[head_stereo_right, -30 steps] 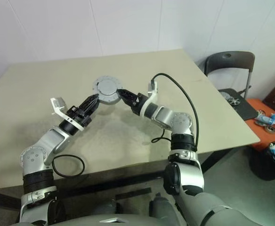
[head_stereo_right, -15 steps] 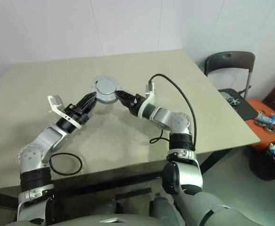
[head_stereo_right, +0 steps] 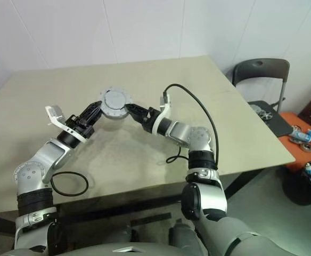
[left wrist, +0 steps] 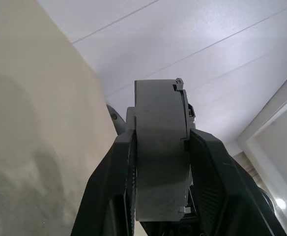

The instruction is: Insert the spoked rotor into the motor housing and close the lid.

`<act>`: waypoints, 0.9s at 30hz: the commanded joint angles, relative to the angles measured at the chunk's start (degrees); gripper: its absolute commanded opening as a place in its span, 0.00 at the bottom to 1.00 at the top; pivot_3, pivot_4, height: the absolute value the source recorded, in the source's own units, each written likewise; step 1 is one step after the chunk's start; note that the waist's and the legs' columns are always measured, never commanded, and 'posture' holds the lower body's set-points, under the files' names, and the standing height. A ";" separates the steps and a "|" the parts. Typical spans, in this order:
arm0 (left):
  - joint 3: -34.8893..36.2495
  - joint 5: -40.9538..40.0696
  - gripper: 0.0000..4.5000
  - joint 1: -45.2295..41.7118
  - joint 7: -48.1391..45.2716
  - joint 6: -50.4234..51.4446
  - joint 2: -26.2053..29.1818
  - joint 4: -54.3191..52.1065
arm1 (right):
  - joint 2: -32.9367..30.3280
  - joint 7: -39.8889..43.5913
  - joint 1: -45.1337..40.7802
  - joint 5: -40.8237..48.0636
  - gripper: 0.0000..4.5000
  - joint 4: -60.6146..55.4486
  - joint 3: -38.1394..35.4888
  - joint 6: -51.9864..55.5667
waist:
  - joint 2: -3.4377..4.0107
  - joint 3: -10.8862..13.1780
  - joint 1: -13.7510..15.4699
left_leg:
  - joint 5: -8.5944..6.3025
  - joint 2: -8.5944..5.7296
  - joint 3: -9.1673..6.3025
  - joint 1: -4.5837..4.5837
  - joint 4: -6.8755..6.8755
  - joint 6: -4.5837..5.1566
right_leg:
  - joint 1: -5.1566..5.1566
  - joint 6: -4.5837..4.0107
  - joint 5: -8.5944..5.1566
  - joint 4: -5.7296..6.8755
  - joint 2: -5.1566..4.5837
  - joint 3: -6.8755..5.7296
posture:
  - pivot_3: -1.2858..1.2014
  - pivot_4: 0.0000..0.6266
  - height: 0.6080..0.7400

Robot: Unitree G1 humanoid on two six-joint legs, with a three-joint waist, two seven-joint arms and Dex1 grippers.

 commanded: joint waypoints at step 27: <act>1.38 1.54 0.29 -1.36 -1.38 -1.98 2.13 -0.81 | -0.11 1.70 -1.48 1.01 0.77 -2.49 1.17 -2.90 | -0.01 0.01 -0.04 | 0.00 0.01 0.00 -0.02 -0.01 0.00 | -0.04 0.00 0.00 0.00 0.01 0.00 | 0.52 0.00 1.00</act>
